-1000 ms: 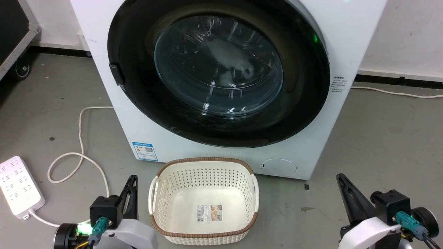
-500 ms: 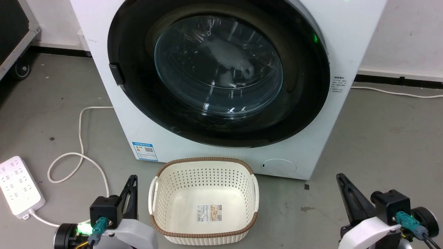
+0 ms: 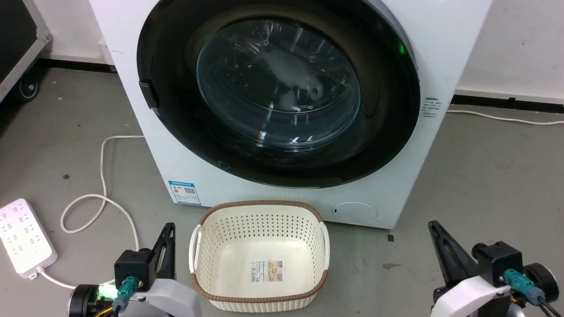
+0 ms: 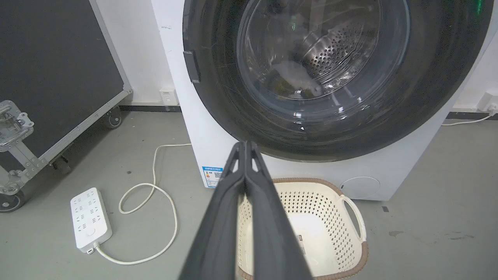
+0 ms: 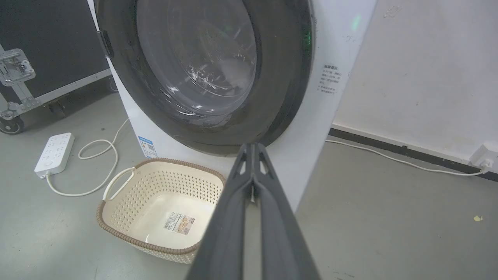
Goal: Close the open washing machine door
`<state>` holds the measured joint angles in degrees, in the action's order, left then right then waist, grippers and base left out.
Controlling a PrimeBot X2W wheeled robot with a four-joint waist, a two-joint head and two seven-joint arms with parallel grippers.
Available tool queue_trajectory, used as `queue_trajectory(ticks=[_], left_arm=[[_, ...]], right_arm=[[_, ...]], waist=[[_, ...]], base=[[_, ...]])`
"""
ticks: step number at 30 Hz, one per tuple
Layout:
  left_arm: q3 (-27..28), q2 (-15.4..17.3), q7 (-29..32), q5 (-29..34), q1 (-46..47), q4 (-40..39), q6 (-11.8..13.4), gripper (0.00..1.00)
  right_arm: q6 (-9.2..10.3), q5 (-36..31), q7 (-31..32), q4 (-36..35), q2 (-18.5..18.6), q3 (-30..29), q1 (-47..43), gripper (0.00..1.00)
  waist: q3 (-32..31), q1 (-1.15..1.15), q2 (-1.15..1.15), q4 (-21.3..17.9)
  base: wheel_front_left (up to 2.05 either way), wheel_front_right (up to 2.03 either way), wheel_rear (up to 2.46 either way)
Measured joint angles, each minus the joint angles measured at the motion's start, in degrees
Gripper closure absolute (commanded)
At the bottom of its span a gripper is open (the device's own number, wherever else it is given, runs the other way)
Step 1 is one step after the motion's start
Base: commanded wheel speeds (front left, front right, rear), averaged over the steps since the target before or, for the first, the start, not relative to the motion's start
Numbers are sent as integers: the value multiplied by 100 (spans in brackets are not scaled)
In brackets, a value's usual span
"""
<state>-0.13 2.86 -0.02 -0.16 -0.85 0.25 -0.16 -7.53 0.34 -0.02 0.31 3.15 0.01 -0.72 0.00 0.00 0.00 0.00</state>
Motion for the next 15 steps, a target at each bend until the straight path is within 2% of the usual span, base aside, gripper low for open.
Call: queue_trajectory(ticks=[15], left_arm=[[0, 0, 0, 0, 0, 0, 0, 100]], right_arm=[[0, -4, 0, 0, 0, -1, 1, 100]], waist=[[0, 0, 0, 0]], base=[[0, 0, 0]])
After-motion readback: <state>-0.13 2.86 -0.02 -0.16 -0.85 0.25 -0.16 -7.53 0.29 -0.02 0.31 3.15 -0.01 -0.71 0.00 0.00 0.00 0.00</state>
